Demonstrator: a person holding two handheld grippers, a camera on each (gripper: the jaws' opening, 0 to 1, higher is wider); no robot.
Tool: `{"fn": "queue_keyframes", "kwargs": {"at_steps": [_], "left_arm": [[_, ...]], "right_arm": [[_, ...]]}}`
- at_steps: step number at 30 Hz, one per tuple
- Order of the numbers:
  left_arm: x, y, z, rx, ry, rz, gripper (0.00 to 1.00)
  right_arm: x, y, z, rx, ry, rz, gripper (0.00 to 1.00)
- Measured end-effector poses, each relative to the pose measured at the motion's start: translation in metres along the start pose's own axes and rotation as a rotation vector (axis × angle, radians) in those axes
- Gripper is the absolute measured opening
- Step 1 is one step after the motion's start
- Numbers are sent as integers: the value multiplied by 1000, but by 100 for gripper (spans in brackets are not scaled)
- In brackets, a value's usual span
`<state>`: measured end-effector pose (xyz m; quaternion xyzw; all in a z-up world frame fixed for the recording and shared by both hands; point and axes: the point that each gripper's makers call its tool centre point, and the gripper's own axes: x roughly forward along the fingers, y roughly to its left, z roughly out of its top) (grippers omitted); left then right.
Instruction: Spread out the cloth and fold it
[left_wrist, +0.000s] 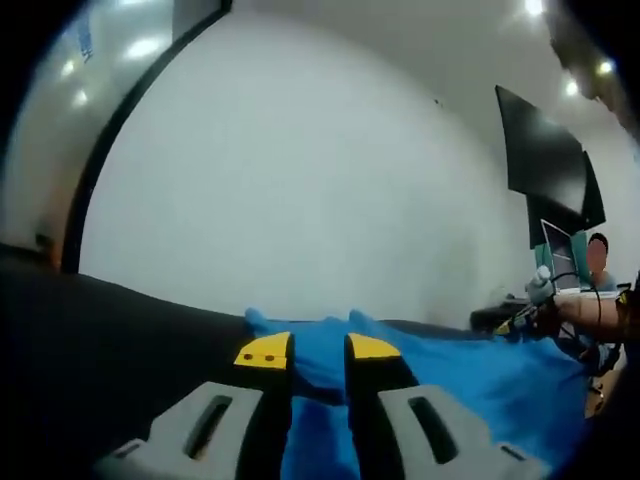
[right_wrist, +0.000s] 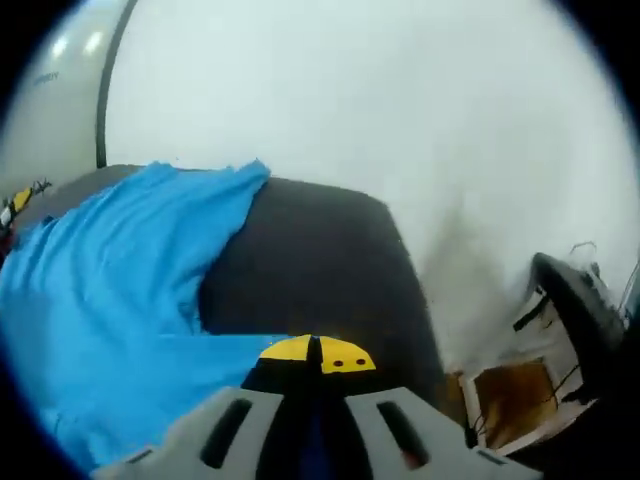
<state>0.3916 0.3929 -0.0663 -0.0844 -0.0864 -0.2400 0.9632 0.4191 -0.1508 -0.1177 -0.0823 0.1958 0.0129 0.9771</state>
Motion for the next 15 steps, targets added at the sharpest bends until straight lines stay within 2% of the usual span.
{"fn": "queue_keyframes", "kwargs": {"at_steps": [5,6,8,9,10,11,13,14,15], "left_arm": [[-3,4,6,-9,-31,20,23],[-3,6,8,-13,-40,28,23],[-4,10,10,-17,-55,48,23],[-5,11,11,-24,-59,51,23],[-5,12,11,-30,-60,55,23],[-6,14,12,-36,-62,60,23],[-7,15,12,-50,-67,69,23],[-7,16,12,-55,-67,71,23],[-7,17,11,-61,-64,73,23]], "right_arm": [[1,-7,11,-24,-5,-7,0],[5,-8,5,-28,20,-14,0],[16,0,-26,-78,136,19,0],[18,-3,-36,-75,165,3,0],[17,-12,-36,-46,146,-49,0],[12,-26,-28,-11,95,-121,2],[-13,-53,3,11,-44,-265,5],[-31,-58,22,-37,-100,-307,9],[-48,-55,40,-122,-130,-318,10]]}}
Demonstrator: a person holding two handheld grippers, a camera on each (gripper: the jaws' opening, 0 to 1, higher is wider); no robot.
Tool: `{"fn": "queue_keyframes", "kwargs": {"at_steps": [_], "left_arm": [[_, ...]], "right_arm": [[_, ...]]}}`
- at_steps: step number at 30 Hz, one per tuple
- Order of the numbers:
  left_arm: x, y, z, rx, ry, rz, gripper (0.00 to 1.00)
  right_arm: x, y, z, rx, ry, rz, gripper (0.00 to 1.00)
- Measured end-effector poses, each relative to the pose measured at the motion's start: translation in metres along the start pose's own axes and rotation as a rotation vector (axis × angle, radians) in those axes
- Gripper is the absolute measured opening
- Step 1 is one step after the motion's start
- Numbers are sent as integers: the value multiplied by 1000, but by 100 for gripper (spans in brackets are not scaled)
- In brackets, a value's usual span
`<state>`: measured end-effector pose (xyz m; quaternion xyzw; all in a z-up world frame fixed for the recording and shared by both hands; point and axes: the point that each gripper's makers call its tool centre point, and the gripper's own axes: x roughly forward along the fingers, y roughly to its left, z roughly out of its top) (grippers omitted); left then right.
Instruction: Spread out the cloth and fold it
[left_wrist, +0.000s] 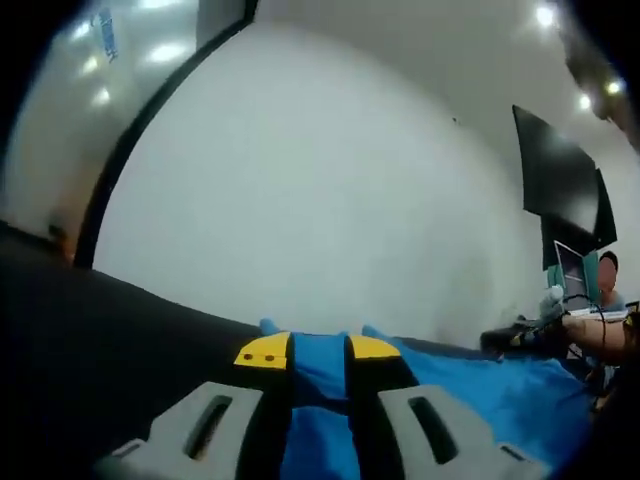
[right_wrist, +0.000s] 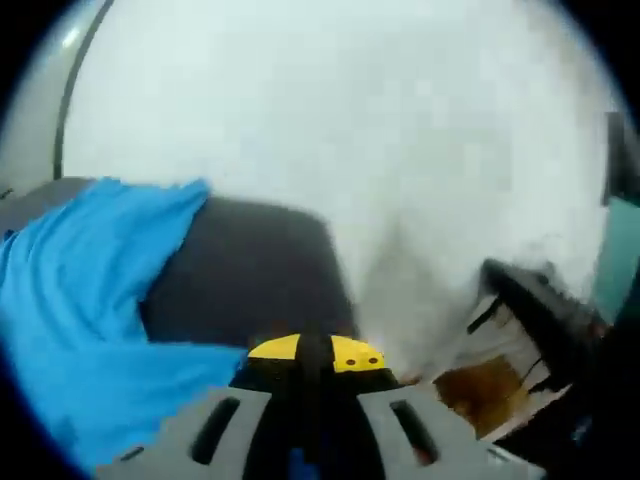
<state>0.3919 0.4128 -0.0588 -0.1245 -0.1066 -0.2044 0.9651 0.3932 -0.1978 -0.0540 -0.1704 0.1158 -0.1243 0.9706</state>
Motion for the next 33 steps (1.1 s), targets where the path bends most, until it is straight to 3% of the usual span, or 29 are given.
{"fn": "queue_keyframes", "kwargs": {"at_steps": [2,3,5,6,8,10,12,14,16,20,22,24,28,30,33], "left_arm": [[1,-1,-1,1,5,-2,23],[1,-2,-2,3,7,-3,23],[1,-5,-2,18,8,-9,23],[1,-5,-2,22,8,-11,23],[1,-6,-1,25,5,-16,23],[0,-5,0,18,1,-19,23],[0,-4,1,8,-1,-21,23],[0,-4,2,0,-7,-25,23],[-1,-4,4,-9,-21,-27,23],[-1,-4,5,-21,-23,-34,23],[0,-5,5,-23,-26,-39,23],[-1,-5,6,-25,-31,-41,23],[-1,-5,7,-36,-39,-44,23],[-1,-6,8,-39,-42,-45,23],[-1,-6,8,-42,-45,-48,23]], "right_arm": [[-24,7,30,-157,-55,47,10],[-35,13,33,-163,-53,97,10],[-47,22,37,-40,-67,187,10],[-52,25,31,4,-25,235,10],[-61,35,15,-93,90,363,10],[-69,40,-16,-244,261,444,10],[-73,43,-41,-331,352,469,10],[-78,43,-60,-346,424,479,7],[-75,40,-69,-298,449,465,5],[-72,41,-92,-323,557,477,6],[-66,39,-99,-286,595,454,6],[-59,45,-100,-233,587,473,6],[-50,51,-114,-235,618,474,7],[-49,47,-111,-217,615,460,8],[-46,39,-110,-229,605,410,19]]}}
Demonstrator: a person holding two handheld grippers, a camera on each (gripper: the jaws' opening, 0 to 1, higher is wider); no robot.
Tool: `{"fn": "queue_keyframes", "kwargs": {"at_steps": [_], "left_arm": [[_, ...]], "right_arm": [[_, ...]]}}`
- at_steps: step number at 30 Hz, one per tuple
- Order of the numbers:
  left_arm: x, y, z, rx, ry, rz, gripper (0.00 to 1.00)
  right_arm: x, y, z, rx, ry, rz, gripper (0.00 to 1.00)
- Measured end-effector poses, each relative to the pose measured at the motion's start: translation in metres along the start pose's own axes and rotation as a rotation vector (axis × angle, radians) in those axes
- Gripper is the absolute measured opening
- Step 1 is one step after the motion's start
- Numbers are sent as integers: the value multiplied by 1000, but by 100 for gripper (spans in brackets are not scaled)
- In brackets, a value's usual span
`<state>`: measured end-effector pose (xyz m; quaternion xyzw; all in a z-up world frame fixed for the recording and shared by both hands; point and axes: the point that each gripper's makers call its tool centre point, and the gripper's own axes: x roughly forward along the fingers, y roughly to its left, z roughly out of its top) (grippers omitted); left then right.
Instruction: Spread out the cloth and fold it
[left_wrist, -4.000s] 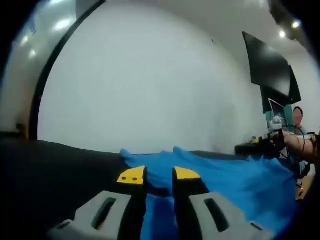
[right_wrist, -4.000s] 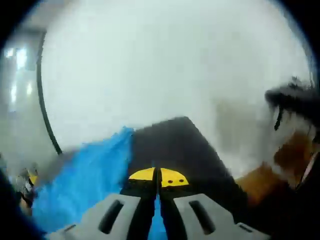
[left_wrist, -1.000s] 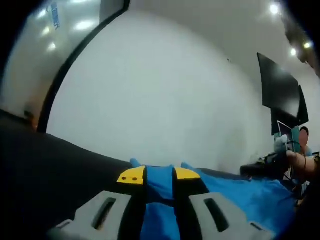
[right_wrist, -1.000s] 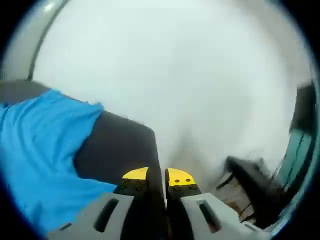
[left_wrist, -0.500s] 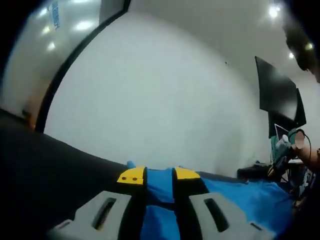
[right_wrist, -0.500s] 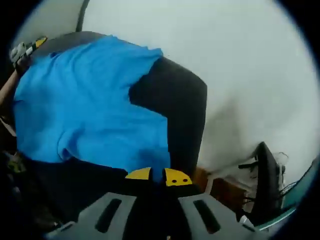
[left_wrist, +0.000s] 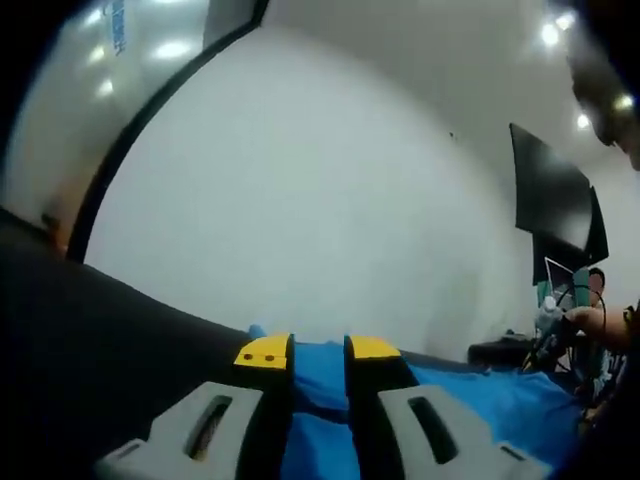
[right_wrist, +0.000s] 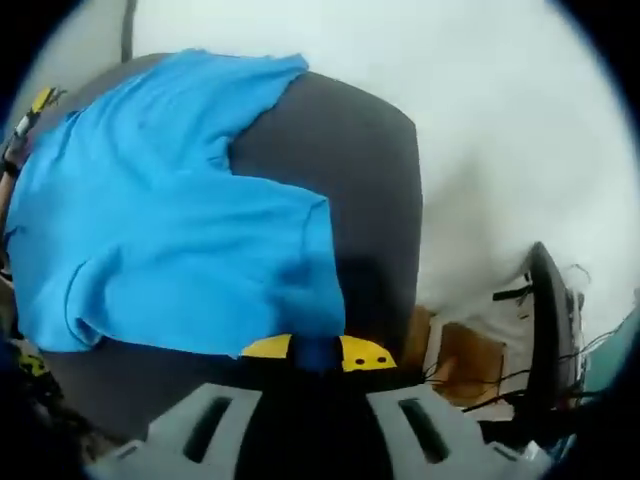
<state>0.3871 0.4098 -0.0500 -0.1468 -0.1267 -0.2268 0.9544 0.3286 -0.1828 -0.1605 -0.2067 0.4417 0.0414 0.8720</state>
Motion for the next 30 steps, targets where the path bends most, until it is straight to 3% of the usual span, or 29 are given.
{"fn": "queue_keyframes", "kwargs": {"at_steps": [2,5,6,10,11,13,17,19,21,26,28,30], "left_arm": [[0,-1,0,-2,-1,-2,23],[1,-1,0,-3,-2,-4,23],[1,-2,0,-3,-3,-5,23],[0,-1,0,-8,-5,1,23],[0,0,0,-10,-5,2,23],[0,0,0,-11,-4,5,23],[1,-1,-2,-3,7,2,23],[1,-1,-3,0,9,0,23],[1,-1,-2,-1,7,2,23],[1,2,-2,-6,7,10,23],[2,2,-4,-1,16,10,23],[2,2,-6,7,27,8,23]], "right_arm": [[-1,-1,-2,36,-6,2,20],[3,13,-2,127,1,107,6],[2,8,-2,90,-1,89,5],[-1,6,-1,135,23,96,1],[-9,5,-6,142,60,85,1],[-24,0,-4,36,45,69,1],[-44,-21,6,99,1,66,1],[-43,-23,-1,101,33,78,1],[-36,-20,-16,47,105,76,1],[-10,-4,-32,22,159,60,2],[-12,-6,-27,-27,146,12,3],[-17,-13,-15,-21,68,-39,5]]}}
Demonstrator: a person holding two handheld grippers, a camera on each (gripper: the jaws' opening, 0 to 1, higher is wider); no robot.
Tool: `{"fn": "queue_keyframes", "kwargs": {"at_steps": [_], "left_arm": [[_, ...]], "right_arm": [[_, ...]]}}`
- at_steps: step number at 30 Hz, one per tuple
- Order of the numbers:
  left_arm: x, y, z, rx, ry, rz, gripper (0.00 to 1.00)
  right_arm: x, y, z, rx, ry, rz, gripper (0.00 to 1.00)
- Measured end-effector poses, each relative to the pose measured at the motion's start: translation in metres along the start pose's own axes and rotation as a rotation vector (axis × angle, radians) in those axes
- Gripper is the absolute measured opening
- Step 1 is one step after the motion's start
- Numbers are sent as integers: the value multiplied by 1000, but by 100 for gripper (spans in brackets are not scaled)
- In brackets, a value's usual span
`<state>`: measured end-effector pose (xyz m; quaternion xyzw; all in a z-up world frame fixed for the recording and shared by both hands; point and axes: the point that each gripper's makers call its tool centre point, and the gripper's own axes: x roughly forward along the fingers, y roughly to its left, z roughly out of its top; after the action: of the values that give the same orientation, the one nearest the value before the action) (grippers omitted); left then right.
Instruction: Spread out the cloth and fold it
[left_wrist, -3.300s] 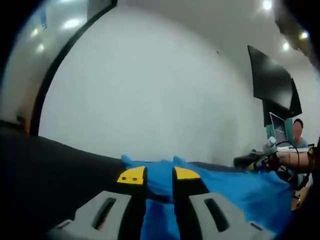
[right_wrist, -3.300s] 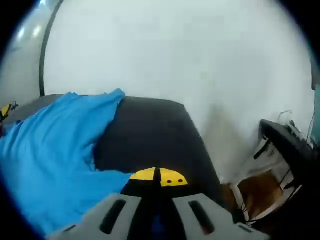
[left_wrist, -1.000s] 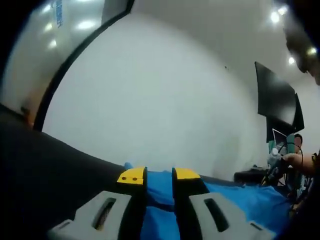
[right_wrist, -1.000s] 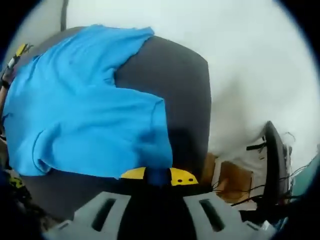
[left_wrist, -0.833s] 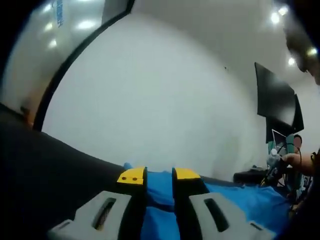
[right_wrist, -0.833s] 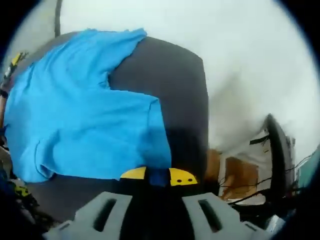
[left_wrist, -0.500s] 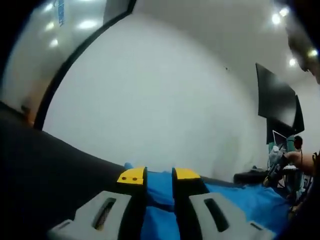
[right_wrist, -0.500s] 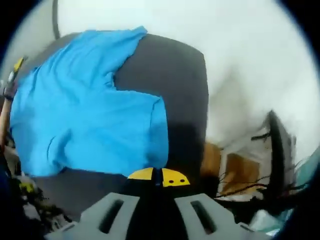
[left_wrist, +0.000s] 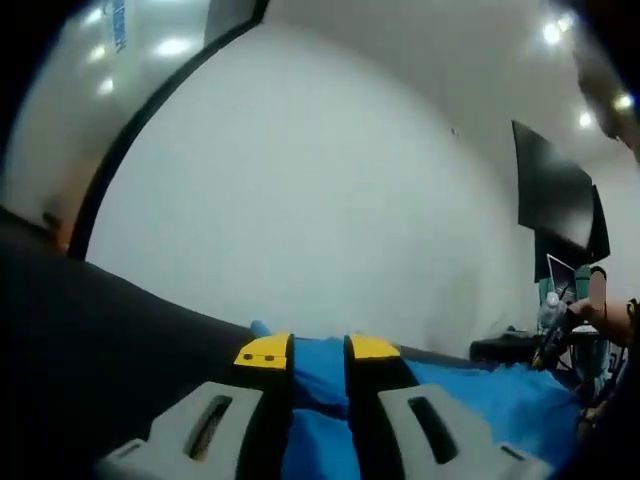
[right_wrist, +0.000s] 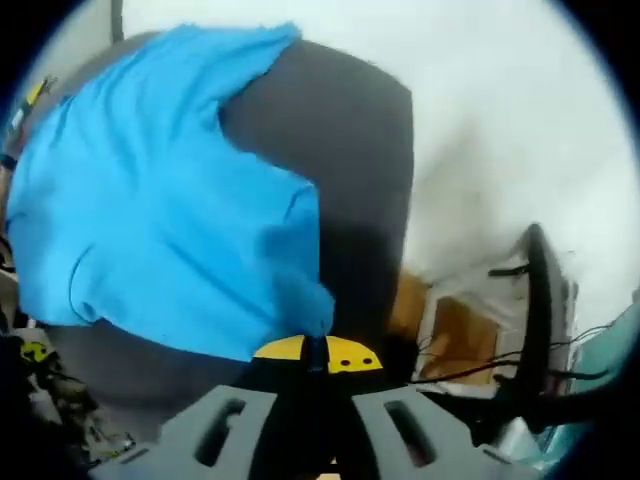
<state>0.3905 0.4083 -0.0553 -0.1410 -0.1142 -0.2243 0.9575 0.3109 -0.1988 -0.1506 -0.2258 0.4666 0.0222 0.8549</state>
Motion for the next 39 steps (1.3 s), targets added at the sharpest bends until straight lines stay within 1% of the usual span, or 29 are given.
{"fn": "queue_keyframes", "kwargs": {"at_steps": [2,3,7,9,11,13,14,15,16,17,18,19,20,21,22,24,25,26,27,28,29,31,32,34,35,36,37,38,39], "left_arm": [[-1,0,1,-8,-8,-5,23],[-3,2,5,-39,-25,-11,23],[-11,26,23,-227,-129,12,23],[-14,39,25,-272,-153,45,23],[-13,41,24,-272,-149,45,23],[-10,37,18,-258,-117,51,23],[-9,39,11,-248,-69,71,23],[-9,43,4,-271,-23,105,24],[-12,51,-6,-317,51,178,24],[-20,58,-19,-341,163,244,23],[-30,56,-25,-323,258,234,23],[-41,60,-29,-286,342,261,23],[-50,63,-31,-246,398,273,23],[-60,65,-25,-170,417,274,23],[-70,69,-20,-97,433,286,23],[-89,75,-16,9,476,312,24],[-96,77,-18,45,505,310,24],[-100,78,-21,63,528,309,25],[-101,79,-23,84,542,297,26],[-100,80,-27,104,561,285,27],[-99,82,-34,107,590,298,30],[-90,81,-47,67,613,311,37],[-88,79,-58,53,657,305,38],[-82,80,-74,73,712,296,37],[-76,85,-75,161,697,313,35],[-73,82,-76,200,702,315,31],[-73,83,-77,212,726,320,24],[-69,83,-72,176,709,355,19],[-67,89,-64,213,691,398,12]], "right_arm": [[-11,-5,6,34,-65,-40,8],[-17,-10,9,69,-107,-74,11],[-47,-23,0,26,-179,-199,11],[-63,-29,1,30,-223,-272,11],[-87,-39,19,65,-370,-355,11],[-114,-34,50,122,-598,-331,11],[-127,-27,68,155,-733,-295,11],[-139,-18,85,173,-859,-228,11],[-149,-9,99,202,-974,-160,11],[-157,-5,108,304,-1071,-103,11],[-157,4,113,356,-1109,-31,11],[-154,14,117,371,-1127,35,11],[-152,26,123,366,-1152,104,11],[-152,36,130,397,-1190,183,10],[-155,49,136,441,-1237,293,9],[-161,80,145,524,-1301,564,10],[-163,89,147,550,-1339,653,11],[-166,94,148,567,-1408,714,13],[-164,96,148,563,-1452,740,15],[-157,96,148,592,-1436,749,15],[-145,97,148,591,-1421,731,15],[-123,97,146,572,-1376,675,14],[-114,97,145,559,-1353,638,14],[-108,96,144,522,-1367,583,13],[-101,97,142,493,-1374,534,13],[-94,99,141,486,-1371,509,13],[-89,101,139,493,-1369,503,13],[-82,105,139,440,-1326,460,12],[-85,105,139,410,-1309,442,11]]}}
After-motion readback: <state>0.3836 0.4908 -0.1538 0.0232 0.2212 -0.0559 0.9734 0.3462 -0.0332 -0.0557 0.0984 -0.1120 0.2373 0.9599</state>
